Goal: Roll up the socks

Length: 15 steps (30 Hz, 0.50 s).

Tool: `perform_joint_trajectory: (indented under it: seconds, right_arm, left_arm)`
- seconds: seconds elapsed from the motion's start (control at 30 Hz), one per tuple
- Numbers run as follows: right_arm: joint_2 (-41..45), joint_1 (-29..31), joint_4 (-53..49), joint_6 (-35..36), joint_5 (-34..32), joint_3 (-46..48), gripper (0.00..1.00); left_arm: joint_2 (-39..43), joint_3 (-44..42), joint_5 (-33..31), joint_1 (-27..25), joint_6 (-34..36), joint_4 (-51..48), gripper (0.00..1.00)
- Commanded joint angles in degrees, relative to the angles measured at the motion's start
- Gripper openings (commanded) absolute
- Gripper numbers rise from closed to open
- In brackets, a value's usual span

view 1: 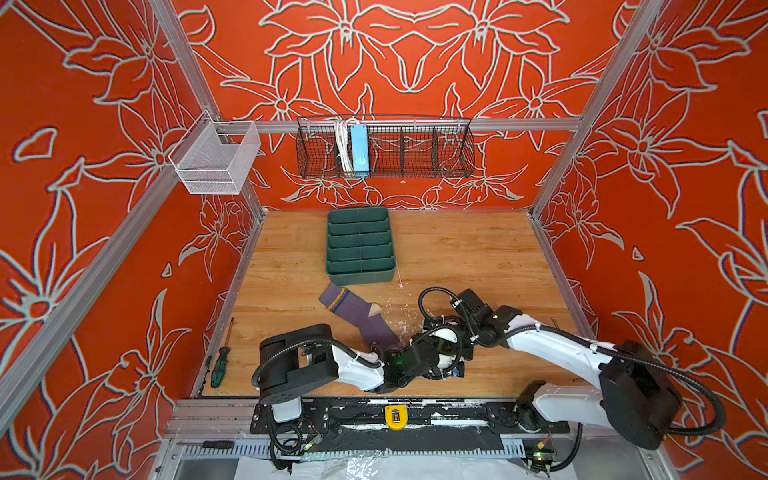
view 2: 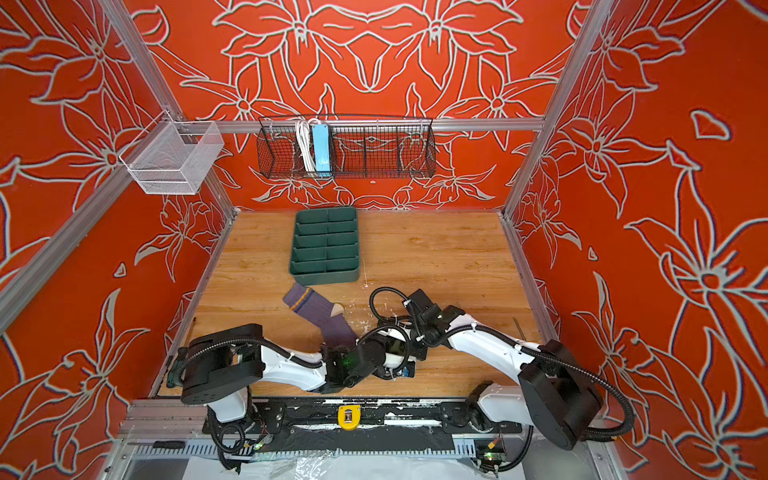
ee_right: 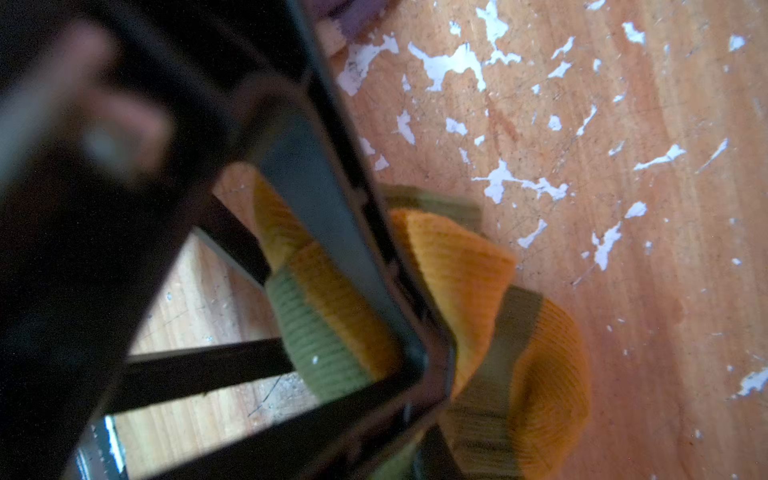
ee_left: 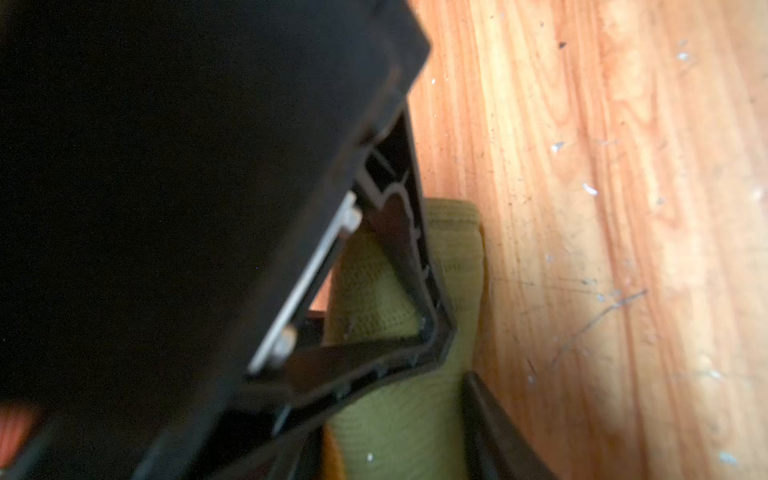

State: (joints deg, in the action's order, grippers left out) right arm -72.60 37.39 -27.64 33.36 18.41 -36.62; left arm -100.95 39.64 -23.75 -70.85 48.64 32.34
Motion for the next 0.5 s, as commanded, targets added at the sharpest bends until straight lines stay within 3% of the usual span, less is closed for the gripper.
perform_joint_trajectory:
  seconds: [0.0,0.23,0.37,0.47]
  right_arm:
    - [2.0,0.5,-1.7,0.1,8.6,-1.2,0.00]
    - [4.5,0.4,-1.8,-0.8,8.5,-0.8,0.00]
    - [8.4,0.4,-3.4,-0.2,2.2,-0.2,0.01]
    - [12.5,0.1,-7.2,0.0,-2.3,-1.3,0.23]
  left_arm:
    - [-3.2,0.2,-4.5,1.1,-1.1,2.2,0.43]
    - [-4.9,2.3,-4.1,1.5,-2.8,-2.2,0.00]
    - [-4.5,3.6,-5.7,1.9,-6.2,-7.5,0.00]
    - [-4.9,2.9,-6.8,1.9,-6.5,-7.9,0.00]
